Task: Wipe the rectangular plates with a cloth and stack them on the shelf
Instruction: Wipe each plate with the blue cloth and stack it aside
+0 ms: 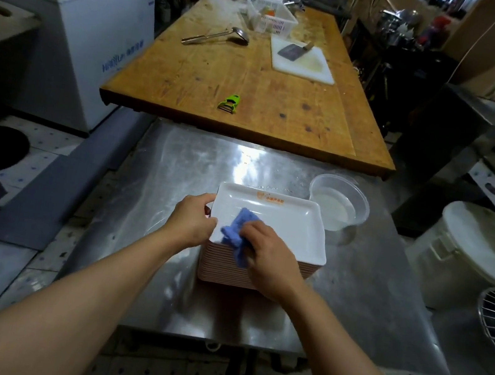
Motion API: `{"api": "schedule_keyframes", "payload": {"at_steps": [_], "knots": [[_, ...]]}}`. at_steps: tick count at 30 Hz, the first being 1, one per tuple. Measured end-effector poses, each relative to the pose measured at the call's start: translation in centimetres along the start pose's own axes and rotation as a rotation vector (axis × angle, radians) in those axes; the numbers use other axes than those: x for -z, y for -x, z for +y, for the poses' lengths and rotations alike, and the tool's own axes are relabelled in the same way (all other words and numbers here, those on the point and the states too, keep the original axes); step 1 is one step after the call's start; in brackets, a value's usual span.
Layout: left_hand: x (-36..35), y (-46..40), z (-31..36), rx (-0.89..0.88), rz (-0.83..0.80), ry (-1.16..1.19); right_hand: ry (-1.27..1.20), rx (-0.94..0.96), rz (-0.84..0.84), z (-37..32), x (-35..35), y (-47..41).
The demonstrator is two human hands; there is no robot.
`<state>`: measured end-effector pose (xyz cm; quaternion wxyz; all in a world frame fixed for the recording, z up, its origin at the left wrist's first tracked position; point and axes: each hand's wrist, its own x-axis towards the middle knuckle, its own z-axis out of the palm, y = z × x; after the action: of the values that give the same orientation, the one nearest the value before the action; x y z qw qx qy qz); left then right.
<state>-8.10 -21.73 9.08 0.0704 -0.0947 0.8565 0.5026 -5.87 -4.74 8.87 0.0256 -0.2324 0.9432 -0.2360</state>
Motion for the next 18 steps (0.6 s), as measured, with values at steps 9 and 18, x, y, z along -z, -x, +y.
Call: {"api": "schedule_keyframes", "payload": {"at_steps": [9, 18], "knots": [[-0.1, 0.1, 0.5, -0.008, 0.034, -0.09, 0.242, -0.206, 0.137, 5.8, 3.4, 4.0], [-0.2, -0.9, -0.4, 0.001, 0.01, 0.036, 0.331, -0.203, 0.098, 7.1, 3.6, -1.6]]}}
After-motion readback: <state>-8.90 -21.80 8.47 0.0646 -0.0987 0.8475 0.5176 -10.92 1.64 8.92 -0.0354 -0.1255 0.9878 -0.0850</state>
